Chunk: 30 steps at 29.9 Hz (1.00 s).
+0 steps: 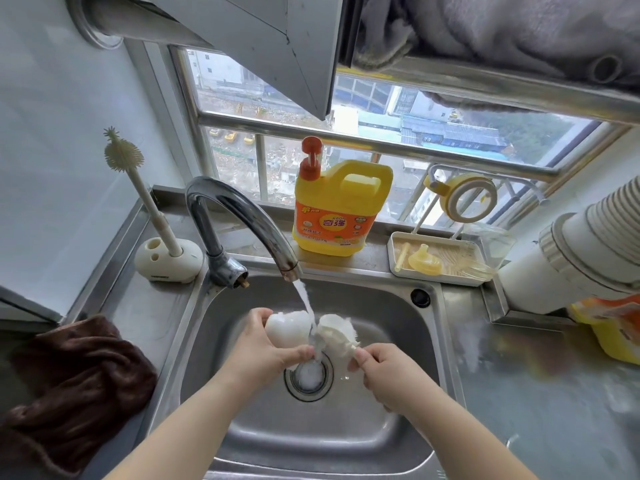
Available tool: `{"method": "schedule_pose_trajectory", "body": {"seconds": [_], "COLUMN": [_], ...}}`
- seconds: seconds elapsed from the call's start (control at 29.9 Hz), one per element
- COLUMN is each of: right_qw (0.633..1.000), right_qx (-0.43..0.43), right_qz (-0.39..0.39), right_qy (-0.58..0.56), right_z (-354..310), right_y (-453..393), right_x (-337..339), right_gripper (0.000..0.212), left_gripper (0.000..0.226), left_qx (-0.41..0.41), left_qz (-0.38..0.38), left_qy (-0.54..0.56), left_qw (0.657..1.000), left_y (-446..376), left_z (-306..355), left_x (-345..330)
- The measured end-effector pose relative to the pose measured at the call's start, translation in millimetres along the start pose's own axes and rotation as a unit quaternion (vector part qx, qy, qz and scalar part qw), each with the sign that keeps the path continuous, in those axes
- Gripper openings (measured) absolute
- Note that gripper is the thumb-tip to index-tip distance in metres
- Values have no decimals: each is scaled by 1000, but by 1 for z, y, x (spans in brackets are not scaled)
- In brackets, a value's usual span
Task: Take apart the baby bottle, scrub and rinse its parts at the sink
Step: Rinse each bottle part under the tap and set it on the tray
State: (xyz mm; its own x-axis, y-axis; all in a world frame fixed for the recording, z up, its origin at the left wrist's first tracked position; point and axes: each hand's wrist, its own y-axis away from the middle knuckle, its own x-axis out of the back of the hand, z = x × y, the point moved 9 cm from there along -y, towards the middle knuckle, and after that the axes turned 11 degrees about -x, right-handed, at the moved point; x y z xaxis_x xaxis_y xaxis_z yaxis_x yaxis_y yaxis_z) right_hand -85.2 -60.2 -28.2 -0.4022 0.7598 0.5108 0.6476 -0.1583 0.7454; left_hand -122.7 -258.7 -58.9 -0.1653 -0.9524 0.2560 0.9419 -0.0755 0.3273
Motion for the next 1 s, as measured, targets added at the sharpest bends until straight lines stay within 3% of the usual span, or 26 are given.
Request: {"method": "schedule_pose_trajectory", "body": {"seconds": [0.23, 0.4, 0.6, 0.74, 0.9, 1.0], "right_qw": [997, 989, 977, 971, 964, 959], "right_qx": [31, 31, -3, 2, 23, 44], "right_qz": [62, 119, 188, 225, 248, 257], "right_qy": [-32, -77, -99, -79, -98, -114], "right_z": [20, 41, 83, 106, 118, 121], "right_y": [6, 15, 21, 17, 6, 4], "right_x": [12, 33, 79, 113, 167, 196], "right_gripper": [27, 27, 26, 27, 23, 18], "left_gripper": [74, 76, 80, 98, 66, 74], "left_qx": [51, 59, -26, -83, -146, -187], "left_qz": [-97, -138, -121, -111, -60, -4], "left_qy": [152, 187, 93, -7, -85, -133], "left_qw": [982, 971, 988, 990, 984, 973], "left_y": [20, 26, 12, -8, -50, -84], "left_z": [0, 5, 26, 55, 108, 136], "left_x": [-43, -83, -132, -165, -196, -204]}}
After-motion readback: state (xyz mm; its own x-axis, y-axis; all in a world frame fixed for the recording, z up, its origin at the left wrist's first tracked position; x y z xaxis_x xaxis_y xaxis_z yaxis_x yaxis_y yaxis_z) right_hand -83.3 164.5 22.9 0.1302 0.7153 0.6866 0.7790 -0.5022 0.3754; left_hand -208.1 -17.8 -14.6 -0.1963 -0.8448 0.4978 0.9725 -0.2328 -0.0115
